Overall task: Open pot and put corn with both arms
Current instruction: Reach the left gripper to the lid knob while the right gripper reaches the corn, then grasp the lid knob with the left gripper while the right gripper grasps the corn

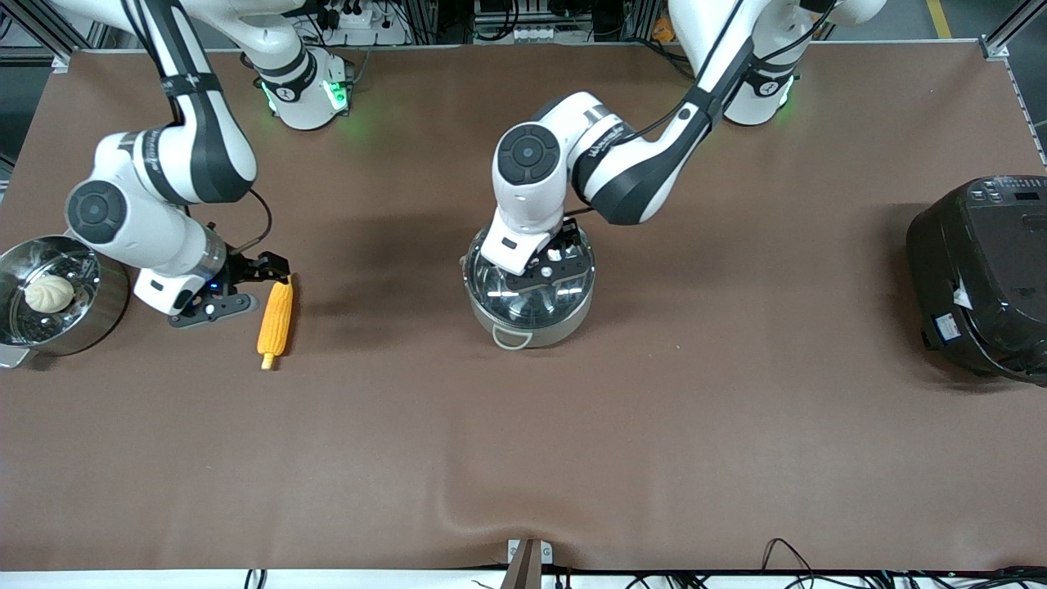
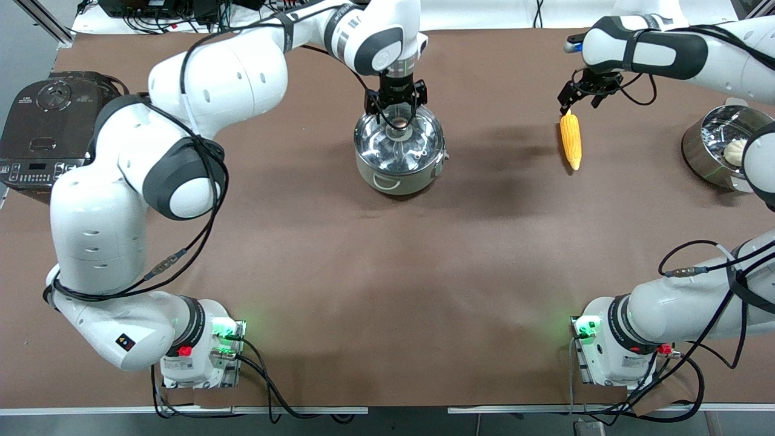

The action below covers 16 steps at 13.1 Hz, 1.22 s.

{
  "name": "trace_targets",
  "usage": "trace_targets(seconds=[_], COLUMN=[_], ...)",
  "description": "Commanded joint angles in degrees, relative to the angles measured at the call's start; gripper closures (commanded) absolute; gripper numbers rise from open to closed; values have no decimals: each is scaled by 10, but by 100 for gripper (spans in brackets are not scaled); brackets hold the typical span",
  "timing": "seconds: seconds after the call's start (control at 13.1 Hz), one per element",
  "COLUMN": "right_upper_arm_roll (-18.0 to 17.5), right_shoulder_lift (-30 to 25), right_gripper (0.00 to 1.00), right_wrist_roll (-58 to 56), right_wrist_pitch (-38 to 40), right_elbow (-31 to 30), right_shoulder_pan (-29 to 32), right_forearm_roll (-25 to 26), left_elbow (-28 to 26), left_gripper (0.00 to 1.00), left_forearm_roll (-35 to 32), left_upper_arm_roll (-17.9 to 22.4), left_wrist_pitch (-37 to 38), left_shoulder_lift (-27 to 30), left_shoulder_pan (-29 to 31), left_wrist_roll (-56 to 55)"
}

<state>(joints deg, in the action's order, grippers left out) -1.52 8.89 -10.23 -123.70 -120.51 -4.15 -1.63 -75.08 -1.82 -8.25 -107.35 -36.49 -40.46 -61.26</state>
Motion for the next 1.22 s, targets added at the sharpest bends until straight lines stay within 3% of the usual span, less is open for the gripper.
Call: trace_targets(seconds=[0.0, 0.23, 0.46, 0.69, 0.92, 0.99, 1.15], right_upper_arm_roll=[3, 4, 5, 6, 6, 6, 6], right_shoulder_lift=[3, 52, 78, 94, 104, 107, 126], right_gripper=[0, 0, 0, 0, 0, 0, 0], right_wrist_roll=[-1, -2, -2, -2, -1, -2, -1], right_wrist_pitch=[-56, -132, -172, -181, -187, -194, -215], right_elbow=[-37, -60, -59, -59, -59, -58, -55], right_shoulder_pan=[-4, 19, 24, 34, 37, 42, 55], right_forearm_roll=[6, 7, 7, 7, 7, 7, 7], left_elbow=[17, 16, 15, 14, 14, 14, 14], left_gripper=[0, 0, 7, 23, 31, 44, 80], left_forearm_roll=[-13, -12, -10, -10, -10, -10, -8], left_upper_arm_roll=[6, 5, 4, 5, 5, 5, 4], left_wrist_pitch=[4, 4, 4, 4, 4, 4, 4], left_shoulder_lift=[-12, -11, -12, -17, -23, -23, -19], left_shoulder_pan=[-9, -9, -12, -16, -16, -16, -12], left_wrist_roll=[-17, -15, -17, -15, -16, -15, -14])
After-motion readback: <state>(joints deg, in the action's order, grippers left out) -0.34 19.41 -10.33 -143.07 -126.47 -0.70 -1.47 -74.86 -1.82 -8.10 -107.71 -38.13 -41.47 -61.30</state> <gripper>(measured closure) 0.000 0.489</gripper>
